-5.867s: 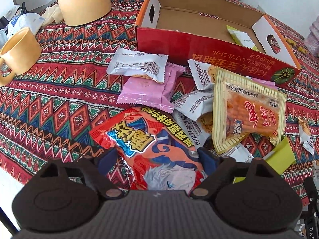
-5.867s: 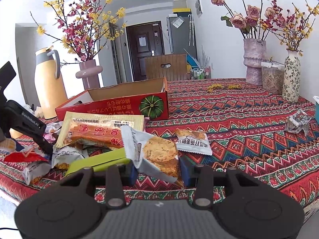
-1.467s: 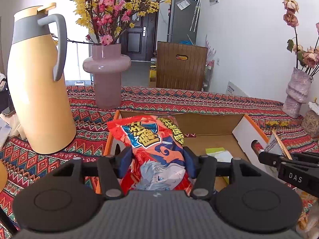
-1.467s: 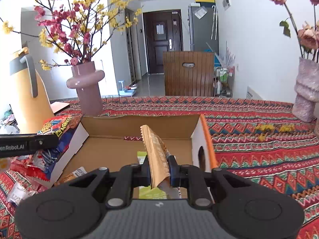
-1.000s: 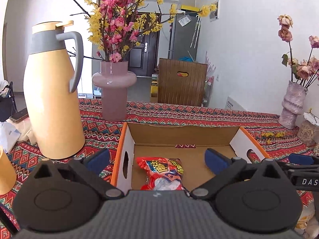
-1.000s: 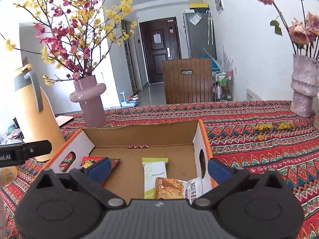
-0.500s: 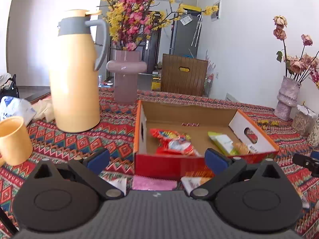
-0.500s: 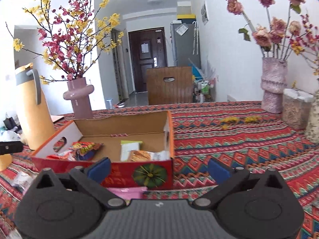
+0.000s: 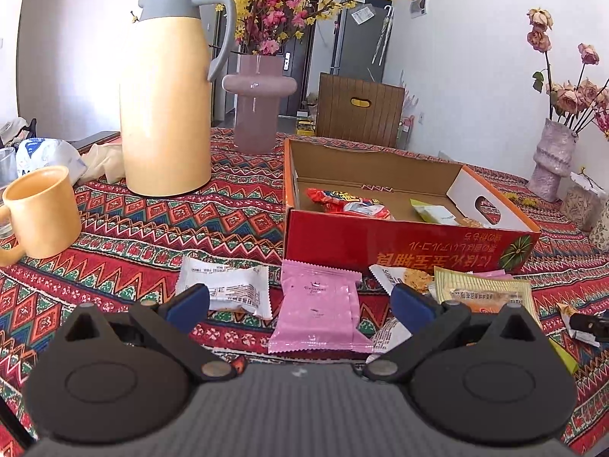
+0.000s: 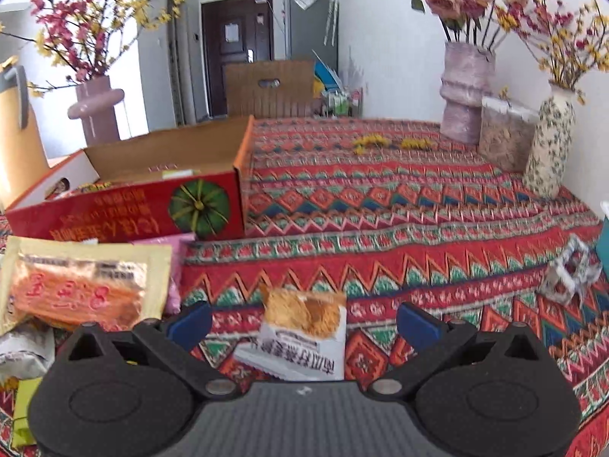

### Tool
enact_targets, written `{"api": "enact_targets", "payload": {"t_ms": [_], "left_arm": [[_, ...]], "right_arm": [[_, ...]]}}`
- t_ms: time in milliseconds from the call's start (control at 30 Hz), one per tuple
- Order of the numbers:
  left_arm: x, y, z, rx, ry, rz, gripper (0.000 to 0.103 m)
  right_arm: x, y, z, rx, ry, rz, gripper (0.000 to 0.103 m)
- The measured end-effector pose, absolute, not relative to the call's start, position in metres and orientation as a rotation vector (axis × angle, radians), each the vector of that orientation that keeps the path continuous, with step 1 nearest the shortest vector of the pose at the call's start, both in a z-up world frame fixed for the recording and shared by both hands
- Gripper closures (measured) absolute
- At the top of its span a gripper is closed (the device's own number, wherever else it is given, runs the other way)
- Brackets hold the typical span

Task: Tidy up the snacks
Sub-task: 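Move both open grippers back toward the snack pile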

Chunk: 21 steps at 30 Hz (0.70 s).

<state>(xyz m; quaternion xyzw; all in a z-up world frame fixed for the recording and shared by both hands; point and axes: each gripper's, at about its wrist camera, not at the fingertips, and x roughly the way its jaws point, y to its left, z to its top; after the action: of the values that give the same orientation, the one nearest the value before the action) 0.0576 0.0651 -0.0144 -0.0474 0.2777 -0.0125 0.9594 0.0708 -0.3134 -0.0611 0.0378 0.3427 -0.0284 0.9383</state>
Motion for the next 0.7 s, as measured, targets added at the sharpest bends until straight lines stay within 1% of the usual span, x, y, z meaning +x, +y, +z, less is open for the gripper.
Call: {"api": "enact_targets", "payload": {"t_ms": [167,367,500,533,567,600,633,667,700], "left_arm": [[0.054,0.066,-0.015,-0.103,0.565,-0.021,0.000],[0.052,0.069,-0.015,-0.113,0.569,-0.017,0.000],[0.052,0.069,-0.016,-0.117,0.575,-0.019,0.000],[0.052,0.069,-0.016,-0.118,0.576,-0.018,0.000],[0.052,0.070,-0.017,-0.120,0.578,-0.016,0.000],[0.052,0.071,-0.017,-0.121,0.579,-0.013,0.000],[0.052,0.071,-0.017,-0.123,0.580,-0.010,0.000],[0.052,0.073,-0.017,-0.124,0.581,-0.007,0.000],[0.052,0.074,-0.017,-0.126,0.582,-0.001,0.000]], "right_arm": [[0.082,-0.319,-0.073,0.126,0.769,-0.090,0.000],[0.082,-0.312,-0.080,0.084,0.755,-0.150,0.000],[0.085,-0.315,-0.077,0.085,0.779,-0.129,0.000],[0.085,-0.315,-0.076,0.091,0.778,-0.127,0.001],[0.084,-0.315,-0.075,0.090,0.771,-0.129,0.004],[0.082,-0.314,-0.073,0.092,0.760,-0.125,0.014],[0.080,-0.313,-0.072,0.096,0.749,-0.118,0.028],[0.077,-0.313,-0.070,0.101,0.741,-0.109,0.036],[0.075,-0.313,-0.068,0.104,0.735,-0.103,0.056]]}}
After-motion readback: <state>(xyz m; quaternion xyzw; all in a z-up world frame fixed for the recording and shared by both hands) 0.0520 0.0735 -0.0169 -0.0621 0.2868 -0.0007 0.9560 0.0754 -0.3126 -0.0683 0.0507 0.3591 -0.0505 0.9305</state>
